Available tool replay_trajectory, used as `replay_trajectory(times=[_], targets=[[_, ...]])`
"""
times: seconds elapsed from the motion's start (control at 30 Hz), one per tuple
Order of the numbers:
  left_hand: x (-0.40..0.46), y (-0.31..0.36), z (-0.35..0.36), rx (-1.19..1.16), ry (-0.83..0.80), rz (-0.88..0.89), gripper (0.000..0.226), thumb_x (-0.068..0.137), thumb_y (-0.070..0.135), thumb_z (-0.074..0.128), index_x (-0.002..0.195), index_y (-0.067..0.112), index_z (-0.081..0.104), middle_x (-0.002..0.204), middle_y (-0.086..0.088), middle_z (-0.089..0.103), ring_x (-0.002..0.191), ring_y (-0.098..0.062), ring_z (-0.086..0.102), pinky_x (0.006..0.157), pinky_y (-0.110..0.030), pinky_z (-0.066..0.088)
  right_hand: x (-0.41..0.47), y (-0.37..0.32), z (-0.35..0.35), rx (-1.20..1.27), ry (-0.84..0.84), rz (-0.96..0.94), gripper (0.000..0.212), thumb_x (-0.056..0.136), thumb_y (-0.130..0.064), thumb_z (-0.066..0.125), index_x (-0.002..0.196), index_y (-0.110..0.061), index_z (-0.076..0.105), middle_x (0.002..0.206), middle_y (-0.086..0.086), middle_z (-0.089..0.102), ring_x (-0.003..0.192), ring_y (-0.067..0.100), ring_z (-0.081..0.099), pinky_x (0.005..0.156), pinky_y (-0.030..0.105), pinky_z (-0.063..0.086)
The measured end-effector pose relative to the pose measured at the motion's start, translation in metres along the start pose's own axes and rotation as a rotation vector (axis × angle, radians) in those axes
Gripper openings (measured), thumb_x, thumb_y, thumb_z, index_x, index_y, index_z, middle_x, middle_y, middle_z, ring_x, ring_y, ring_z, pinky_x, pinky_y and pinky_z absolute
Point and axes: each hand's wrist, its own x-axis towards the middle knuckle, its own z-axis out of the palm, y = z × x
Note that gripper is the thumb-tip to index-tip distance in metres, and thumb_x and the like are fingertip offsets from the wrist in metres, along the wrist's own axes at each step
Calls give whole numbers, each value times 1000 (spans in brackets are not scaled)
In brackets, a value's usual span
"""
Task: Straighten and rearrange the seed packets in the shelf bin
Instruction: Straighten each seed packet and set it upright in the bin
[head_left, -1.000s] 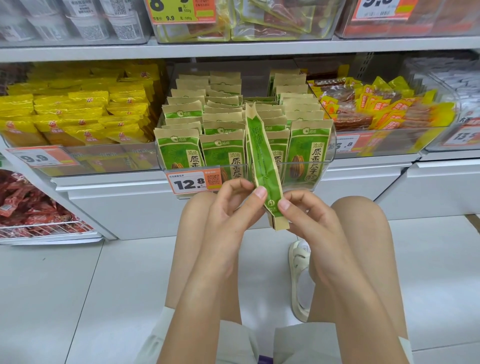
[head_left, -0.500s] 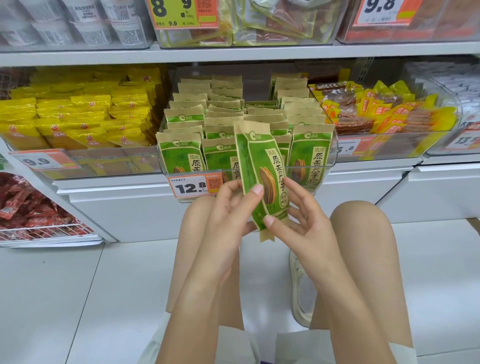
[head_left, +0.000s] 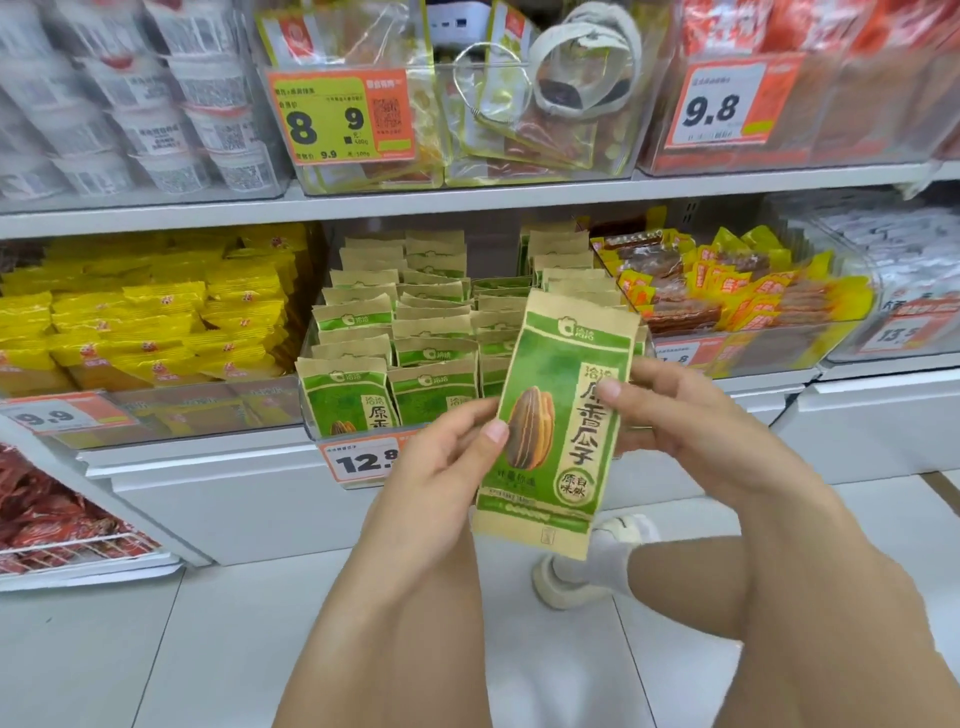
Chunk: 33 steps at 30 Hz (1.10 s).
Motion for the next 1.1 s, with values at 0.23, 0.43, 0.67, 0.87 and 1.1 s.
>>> replay_trajectory(times=[0.23, 0.43, 0.67, 0.87, 1.1], targets=[[60, 47, -12, 226, -43, 141, 21, 100, 21, 52, 112, 26, 68, 104, 9, 75, 101, -6, 69, 91, -29, 51, 54, -45, -44, -85, -148, 58, 35, 62, -14, 84, 94, -13, 70, 93, 8, 76, 80, 19, 74, 65, 26, 60], [133, 50, -39, 951, -8, 63, 58, 99, 57, 34, 147, 25, 43, 149, 2, 48, 137, -17, 42, 114, -42, 34, 93, -52, -61, -11, 246, -305, 40, 62, -23, 76, 99, -14, 65, 88, -3, 75, 84, 13, 72, 69, 23, 57], [178, 28, -41, 1362, -137, -92, 78, 92, 73, 17, 156, 28, 18, 164, -5, 16, 151, -27, 9, 121, -49, 2, 144, -19, -48, -489, 345, -647, 29, 79, -7, 76, 104, -21, 68, 92, -12, 72, 88, 3, 66, 84, 22, 50], [181, 18, -44, 1369, -106, -45, 75, 93, 72, 18, 155, 30, 19, 163, -2, 19, 151, -25, 10, 121, -47, 1, 180, -4, -42, -742, 313, -670, 27, 81, -14, 76, 107, -18, 70, 103, -8, 69, 99, 8, 65, 93, 19, 47], [182, 13, -43, 1365, -89, -26, 73, 94, 71, 19, 154, 31, 22, 162, 0, 22, 151, -23, 10, 121, -47, 2, 186, -15, -46, -907, 304, -645, 24, 84, -22, 73, 108, -17, 71, 100, -11, 68, 93, 3, 62, 86, 15, 46]])
